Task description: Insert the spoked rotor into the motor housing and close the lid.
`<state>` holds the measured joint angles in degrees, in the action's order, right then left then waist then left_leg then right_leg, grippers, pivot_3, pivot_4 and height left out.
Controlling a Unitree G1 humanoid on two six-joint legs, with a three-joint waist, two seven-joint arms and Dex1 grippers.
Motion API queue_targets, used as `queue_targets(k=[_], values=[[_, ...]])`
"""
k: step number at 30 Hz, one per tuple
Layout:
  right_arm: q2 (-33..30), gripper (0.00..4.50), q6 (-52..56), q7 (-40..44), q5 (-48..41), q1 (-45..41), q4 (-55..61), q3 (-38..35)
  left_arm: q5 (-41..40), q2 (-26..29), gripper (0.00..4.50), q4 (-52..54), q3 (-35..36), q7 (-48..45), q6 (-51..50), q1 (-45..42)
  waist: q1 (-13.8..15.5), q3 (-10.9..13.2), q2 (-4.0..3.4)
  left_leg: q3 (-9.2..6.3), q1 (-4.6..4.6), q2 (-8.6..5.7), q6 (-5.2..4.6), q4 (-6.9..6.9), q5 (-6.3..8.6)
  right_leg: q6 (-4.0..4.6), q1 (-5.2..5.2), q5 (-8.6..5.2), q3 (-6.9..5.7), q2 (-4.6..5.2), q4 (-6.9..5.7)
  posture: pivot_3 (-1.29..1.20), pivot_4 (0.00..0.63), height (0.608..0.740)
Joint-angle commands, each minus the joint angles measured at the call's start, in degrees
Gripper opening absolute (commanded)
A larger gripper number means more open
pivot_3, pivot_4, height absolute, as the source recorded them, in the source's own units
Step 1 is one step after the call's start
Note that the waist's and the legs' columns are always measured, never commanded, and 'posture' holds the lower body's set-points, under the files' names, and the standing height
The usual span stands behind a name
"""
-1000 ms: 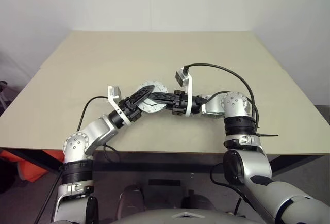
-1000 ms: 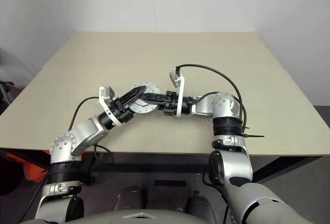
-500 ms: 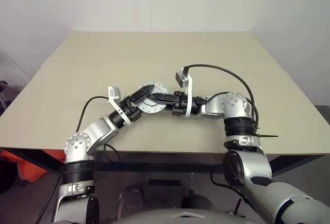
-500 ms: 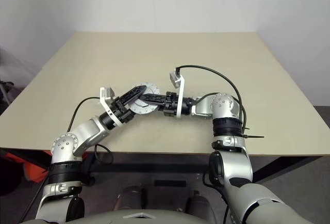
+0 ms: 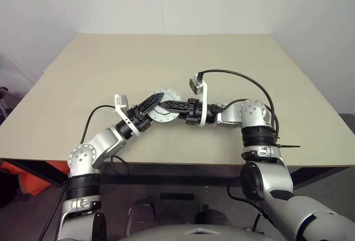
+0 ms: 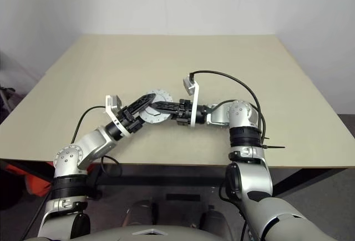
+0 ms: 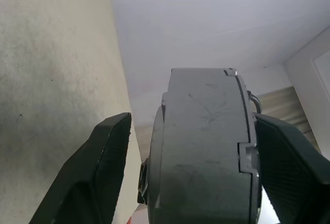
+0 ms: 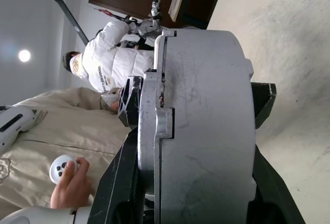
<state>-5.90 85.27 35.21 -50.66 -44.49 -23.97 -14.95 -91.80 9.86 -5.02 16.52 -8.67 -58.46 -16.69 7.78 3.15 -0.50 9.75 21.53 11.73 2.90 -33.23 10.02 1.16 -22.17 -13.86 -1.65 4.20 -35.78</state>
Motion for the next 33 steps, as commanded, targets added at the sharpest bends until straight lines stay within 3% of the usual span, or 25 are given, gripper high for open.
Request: queue_targets(k=[1, 3, 12, 19, 25, 33], values=[[0.4, 2.05, -0.7, 1.9, -2.2, -1.6, 1.7, -1.0, 0.7, -0.2, 2.74, 0.7, 0.3, -0.3, 0.7, -0.3, 0.0, 0.0, 0.00, 0.00, 0.00, 0.00, 0.00, 0.00, 0.00, 0.00, 0.00, 0.00, 0.00, 0.00, 0.00, 0.00, 0.000, 0.740], [0.4, 2.05, -0.7, 2.0, -2.0, -1.6, 1.7, -1.1, 1.0, -0.3, 2.15, 0.4, 0.3, -0.4, 0.9, -0.4, 0.0, 0.0, 0.00, 0.00, 0.01, 0.00, 0.00, -0.01, 0.00, 0.00, -0.01, 0.00, 0.00, 0.00, 0.00, 0.00, 0.000, 0.740], [0.3, 2.05, -4.0, 2.5, -0.3, -0.9, 2.5, 0.2, 2.0, -1.7, 2.11, 0.4, 0.5, 0.2, 1.9, -0.2, 0.0, 0.0, 0.01, 0.00, -0.06, 0.01, 0.00, -0.01, 0.00, 0.00, 0.06, 0.00, 0.01, 0.00, 0.00, 0.00, 0.000, 0.740], [0.7, 4.44, -11.5, 0.7, 4.4, -0.9, 0.5, 1.6, 3.2, -2.7, 2.11, 1.2, 1.4, 1.5, 3.8, 0.7, 0.0, 0.0, 0.02, 0.00, -0.10, 0.02, 0.00, -0.01, 0.00, 0.00, 0.09, 0.00, 0.01, 0.00, 0.00, 0.00, 0.000, 0.740], [1.3, 4.48, -16.3, -0.9, 7.9, -0.6, -1.0, 2.7, 6.1, -3.8, 2.11, 1.5, 2.3, 2.1, 6.9, 1.4, -0.1, 0.0, 0.02, 0.00, -0.09, 0.03, 0.00, -0.01, 0.00, 0.00, 0.09, 0.00, 0.01, 0.00, 0.00, 0.00, 0.000, 0.740], [1.9, 4.48, -23.8, -4.7, 12.7, -0.9, -4.7, 2.4, 14.9, -5.0, 2.11, -1.1, 9.7, 4.6, 21.4, -0.2, -0.6, 0.0, 0.04, -0.01, -0.09, 0.03, 0.00, -0.01, 0.00, -0.01, 0.09, 0.00, 0.01, 0.00, 0.01, 0.00, 0.000, 0.740]])
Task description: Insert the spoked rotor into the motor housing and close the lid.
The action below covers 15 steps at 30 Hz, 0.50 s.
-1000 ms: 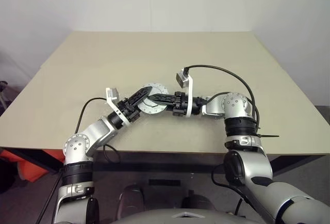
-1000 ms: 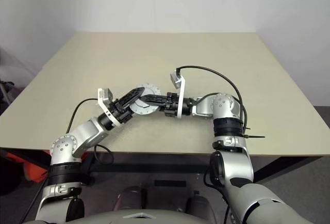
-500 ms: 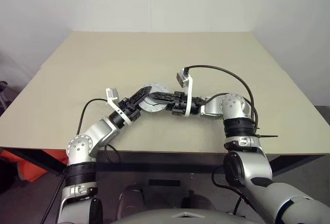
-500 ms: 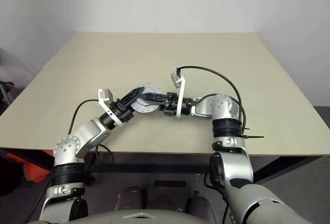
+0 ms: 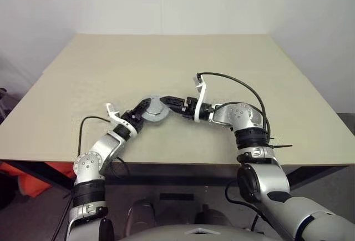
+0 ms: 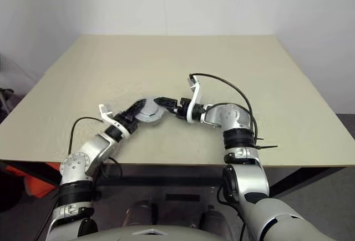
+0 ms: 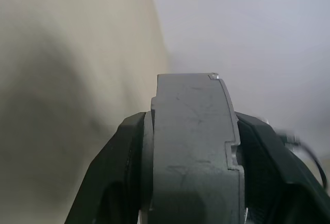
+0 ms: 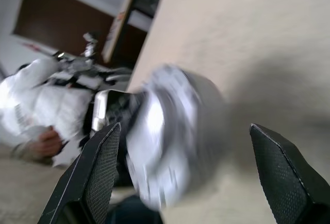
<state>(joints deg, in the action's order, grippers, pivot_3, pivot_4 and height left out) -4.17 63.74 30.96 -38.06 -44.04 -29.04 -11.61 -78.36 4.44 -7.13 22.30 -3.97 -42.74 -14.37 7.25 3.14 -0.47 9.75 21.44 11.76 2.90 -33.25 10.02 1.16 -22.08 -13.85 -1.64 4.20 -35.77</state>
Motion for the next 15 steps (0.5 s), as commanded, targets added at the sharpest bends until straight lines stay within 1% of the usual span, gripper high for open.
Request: queue_targets(k=[1, 5, 8, 11, 15], values=[[0.1, 4.48, -2.8, -0.3, 0.2, -1.3, 0.4, -0.9, 1.9, 0.5, 2.11, 0.7, 4.7, 0.0, 6.6, -2.8, -0.1, 0.0, 0.01, 0.00, 0.00, 0.00, 0.00, 0.00, 0.00, 0.00, 0.00, 0.00, 0.00, 0.00, 0.00, 0.00, 0.000, 0.740], [0.1, 4.48, -3.5, -0.4, 0.3, -1.0, 1.3, -1.0, 6.0, 1.7, 2.11, -1.3, 7.9, 1.5, 12.0, -4.8, -0.1, 0.0, 0.12, -0.01, 0.01, 0.00, -0.01, 0.01, 0.01, 0.00, -0.01, 0.00, -0.01, -0.01, 0.01, 0.00, 0.000, 0.740], [0.3, 4.48, -4.2, -1.0, 0.1, -1.3, 1.9, -1.7, 9.9, 3.4, 2.11, -5.3, 10.2, 4.2, 15.8, -7.2, 0.0, 0.0, 0.16, -0.05, 0.01, 0.00, -0.01, 0.01, 0.00, -0.01, 0.01, 0.01, -0.01, 0.00, 0.01, 0.00, 0.000, 0.740], [0.4, 4.48, -4.5, -1.4, -0.1, -1.6, 2.0, -2.3, 12.5, 4.8, 2.11, -8.8, 12.2, 5.9, 18.2, -9.2, -0.1, 0.0, 0.28, -0.07, 0.01, 0.00, -0.01, -0.03, 0.00, -0.08, 0.02, 0.05, 0.01, 0.00, 0.01, 0.00, 0.000, 0.740], [0.7, 4.48, -5.0, -1.9, -0.1, -2.1, 1.9, -2.8, 15.2, 5.7, 2.11, -14.3, 14.8, 10.8, 20.3, -11.2, 0.0, 0.0, 0.47, -0.08, 0.01, 0.00, -0.01, -0.04, 0.00, -0.09, 0.02, 0.05, 0.00, 0.00, 0.01, 0.00, 0.000, 0.740]])
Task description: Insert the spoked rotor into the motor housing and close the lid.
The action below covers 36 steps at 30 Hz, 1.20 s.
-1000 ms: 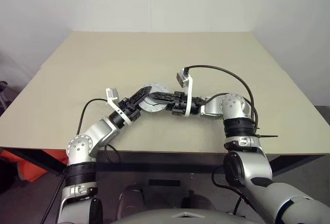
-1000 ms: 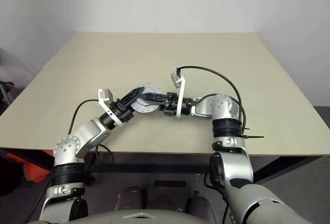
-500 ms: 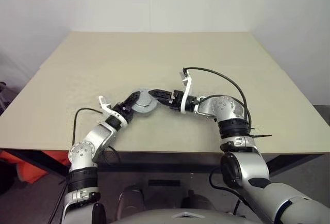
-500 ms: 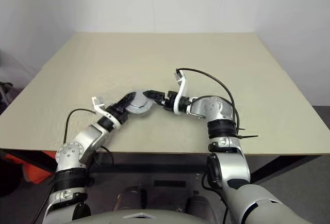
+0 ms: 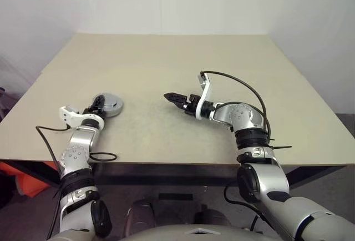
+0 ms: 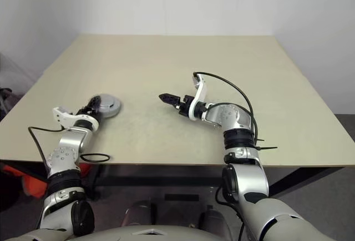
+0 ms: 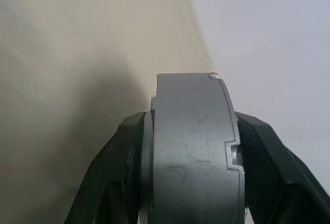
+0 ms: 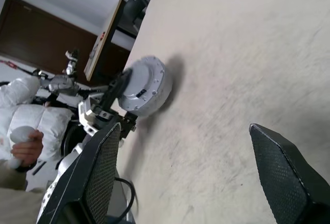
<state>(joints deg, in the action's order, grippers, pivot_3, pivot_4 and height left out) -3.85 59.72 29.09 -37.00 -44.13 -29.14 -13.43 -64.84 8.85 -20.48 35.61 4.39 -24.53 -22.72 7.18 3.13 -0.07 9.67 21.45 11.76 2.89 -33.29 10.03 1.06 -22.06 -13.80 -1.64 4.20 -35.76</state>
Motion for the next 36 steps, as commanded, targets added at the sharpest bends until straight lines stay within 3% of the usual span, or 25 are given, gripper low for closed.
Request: queue_targets(k=[1, 8, 9, 13, 21, 27, 30, 36], values=[[0.5, 4.48, -1.1, -0.1, -1.1, -2.1, 1.9, -0.9, 2.0, 1.4, 2.11, -1.4, 1.6, 2.0, 2.0, -2.9, 0.1, 0.0, 0.07, -0.02, -0.01, 0.00, 0.00, 0.00, 0.00, 0.00, 0.03, 0.00, -0.01, 0.00, -0.01, 0.00, 0.000, 0.740], [0.7, 4.48, -1.5, 0.6, -0.5, -2.6, 0.3, -0.2, 4.6, 2.5, 2.11, -1.8, 3.3, 2.9, 4.1, -2.3, -0.3, -0.1, 0.10, -0.03, -0.42, 0.04, 0.11, 0.00, -0.06, 0.01, 0.34, 0.01, 0.00, 0.00, -0.04, 0.00, 0.000, 0.740], [0.5, 4.50, -1.6, 0.8, -0.3, -2.9, -0.4, 0.0, 5.3, 2.9, 2.83, -2.0, 3.7, 3.3, 5.1, -2.3, -0.4, -0.1, 0.11, -0.03, -0.44, 0.04, 0.13, 0.01, -0.08, 0.02, 0.35, 0.01, 0.00, 0.00, -0.04, 0.00, 0.000, 0.740], [0.0, 4.50, -2.0, 1.9, 0.3, -3.8, -2.3, 0.5, 7.8, 5.2, 3.98, -3.2, 6.2, 4.9, 9.7, -3.1, -1.2, -0.1, 0.12, -0.04, -0.47, 0.03, 0.17, 0.03, -0.10, 0.04, 0.34, 0.02, -0.02, -0.03, -0.06, 0.00, 0.000, 0.740], [-0.3, 4.50, -5.0, 4.6, 2.0, -4.5, -3.8, 1.6, 15.1, 10.6, 3.98, -5.2, 6.6, 4.2, 15.6, -4.4, -1.0, -0.1, 0.19, -0.14, -0.32, 0.04, 0.13, 0.04, -0.07, 0.06, 0.32, 0.03, -0.05, 0.01, 0.01, 0.00, 0.000, 0.740], [-1.4, 4.50, -20.6, 8.6, 9.6, 0.3, 2.7, 8.1, 24.4, 11.4, 3.98, 3.3, -5.0, -5.4, 14.9, -2.6, 0.7, -0.1, 0.42, -0.22, -0.30, 0.06, 0.14, 0.01, -0.09, 0.06, 0.44, 0.02, -0.12, 0.06, -0.01, 0.00, 0.000, 0.740], [-5.6, 4.50, -24.8, 12.4, 14.1, 2.2, 3.3, 12.7, 30.3, 12.2, 3.98, 12.9, -18.2, -15.5, 11.9, 1.0, 1.3, -0.1, 0.48, -0.24, -0.31, 0.03, 0.14, 0.00, -0.08, 0.12, 0.48, -0.02, -0.15, 0.13, 0.01, 0.00, 0.000, 0.740], [-13.5, 4.50, -29.2, 13.5, 18.3, 5.7, 7.8, 13.9, 38.4, 13.4, 3.98, 22.5, -34.5, -27.7, 10.0, 5.6, 1.2, 0.0, 0.40, -0.21, -0.34, 0.02, 0.14, -0.01, -0.09, 0.27, 0.49, -0.09, -0.13, 0.13, -0.01, 0.00, 0.000, 0.740]])
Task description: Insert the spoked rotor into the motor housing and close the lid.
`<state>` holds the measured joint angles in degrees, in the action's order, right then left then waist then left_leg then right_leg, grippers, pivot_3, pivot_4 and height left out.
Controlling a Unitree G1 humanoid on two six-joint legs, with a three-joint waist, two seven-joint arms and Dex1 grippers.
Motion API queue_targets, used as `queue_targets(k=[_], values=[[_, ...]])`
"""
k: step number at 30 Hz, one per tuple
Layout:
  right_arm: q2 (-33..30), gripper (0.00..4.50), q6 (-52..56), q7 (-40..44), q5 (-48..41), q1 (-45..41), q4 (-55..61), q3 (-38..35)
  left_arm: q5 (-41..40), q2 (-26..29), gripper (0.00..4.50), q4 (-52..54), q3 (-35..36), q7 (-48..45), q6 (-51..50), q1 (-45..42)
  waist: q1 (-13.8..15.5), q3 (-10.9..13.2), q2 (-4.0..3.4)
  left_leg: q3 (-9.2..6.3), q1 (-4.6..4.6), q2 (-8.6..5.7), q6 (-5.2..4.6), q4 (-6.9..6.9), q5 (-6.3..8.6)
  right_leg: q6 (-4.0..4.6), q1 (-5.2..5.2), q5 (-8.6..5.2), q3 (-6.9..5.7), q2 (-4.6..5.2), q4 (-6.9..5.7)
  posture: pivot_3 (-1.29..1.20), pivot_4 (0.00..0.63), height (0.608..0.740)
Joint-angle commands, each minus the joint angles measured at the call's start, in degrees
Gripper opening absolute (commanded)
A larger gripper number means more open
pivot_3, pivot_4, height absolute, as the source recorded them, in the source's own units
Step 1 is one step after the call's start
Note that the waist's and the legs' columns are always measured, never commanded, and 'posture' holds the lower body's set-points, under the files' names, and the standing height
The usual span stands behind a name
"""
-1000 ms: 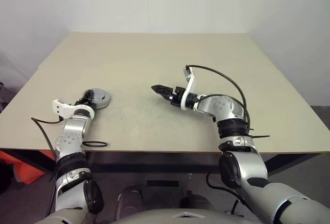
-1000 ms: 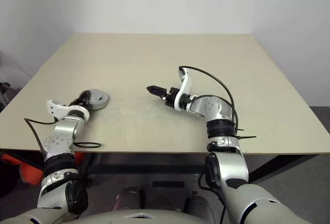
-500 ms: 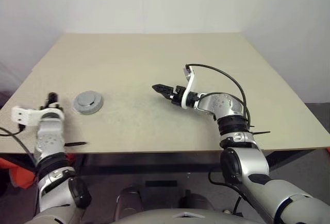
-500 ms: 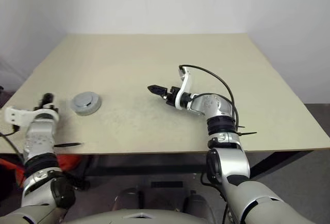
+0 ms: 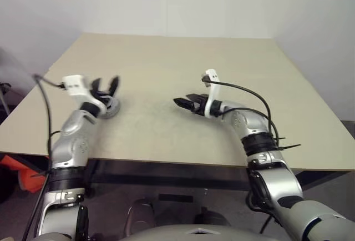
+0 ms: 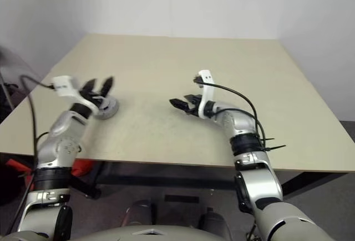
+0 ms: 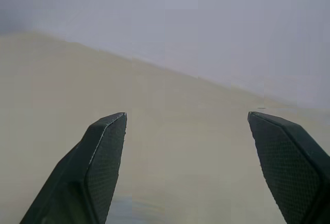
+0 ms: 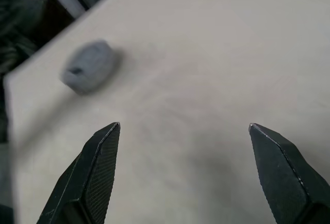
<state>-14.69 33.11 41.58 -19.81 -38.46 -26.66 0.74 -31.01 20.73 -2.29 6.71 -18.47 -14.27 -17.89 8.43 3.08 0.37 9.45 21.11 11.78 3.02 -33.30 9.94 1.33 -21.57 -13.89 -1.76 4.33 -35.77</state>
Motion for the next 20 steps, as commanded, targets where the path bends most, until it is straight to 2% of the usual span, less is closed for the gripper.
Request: queue_targets(k=[1, 4, 9, 16, 20], values=[[-3.5, 4.50, -2.8, 1.6, 1.4, 0.5, 6.5, 0.1, 6.1, 1.9, 3.98, 4.8, -7.6, -6.2, -0.3, 1.2, -0.3, 0.0, -0.07, 0.00, 0.00, 0.02, 0.00, 0.01, 0.00, 0.00, -0.02, 0.00, 0.00, -0.04, -0.01, 0.00, 0.000, 0.740], [-6.9, 4.50, -5.5, 4.1, 4.0, 2.5, 9.1, 2.4, 7.1, 1.1, 3.98, 6.1, -12.2, -10.5, -1.2, 2.0, -1.5, 0.0, -0.12, 0.03, -0.03, 0.02, 0.01, 0.02, -0.01, 0.02, -0.13, -0.01, 0.01, -0.13, -0.06, 0.00, 0.000, 0.740], [-11.2, 4.50, -12.3, 6.2, 7.6, 4.2, 7.6, 3.1, 7.7, -0.2, 3.98, 5.8, -12.6, -13.1, -2.0, 1.3, -1.5, 0.1, -0.14, 0.09, -0.04, 0.02, -0.02, 0.02, 0.00, 0.09, -0.13, -0.04, 0.09, -0.12, -0.06, 0.00, 0.000, 0.740], [-11.3, 4.50, -19.0, 3.1, 8.8, 3.3, 2.4, 0.3, 9.0, -0.7, 3.98, 4.0, -11.6, -14.3, -1.7, 1.0, -1.5, 0.1, -0.18, 0.15, -0.06, 0.02, -0.26, -0.01, 0.01, 0.14, -0.13, -0.01, 0.14, -0.11, -0.06, 0.00, 0.000, 0.740], [-10.4, 4.50, -19.5, 4.7, 6.7, 3.4, 3.0, -1.1, 8.5, -1.3, 3.98, 3.3, -10.7, -15.0, -2.0, 0.5, -1.5, 0.1, -0.19, 0.18, -0.05, 0.02, -0.34, -0.02, 0.03, 0.15, -0.14, -0.01, 0.16, -0.11, -0.06, 0.00, 0.000, 0.740]])
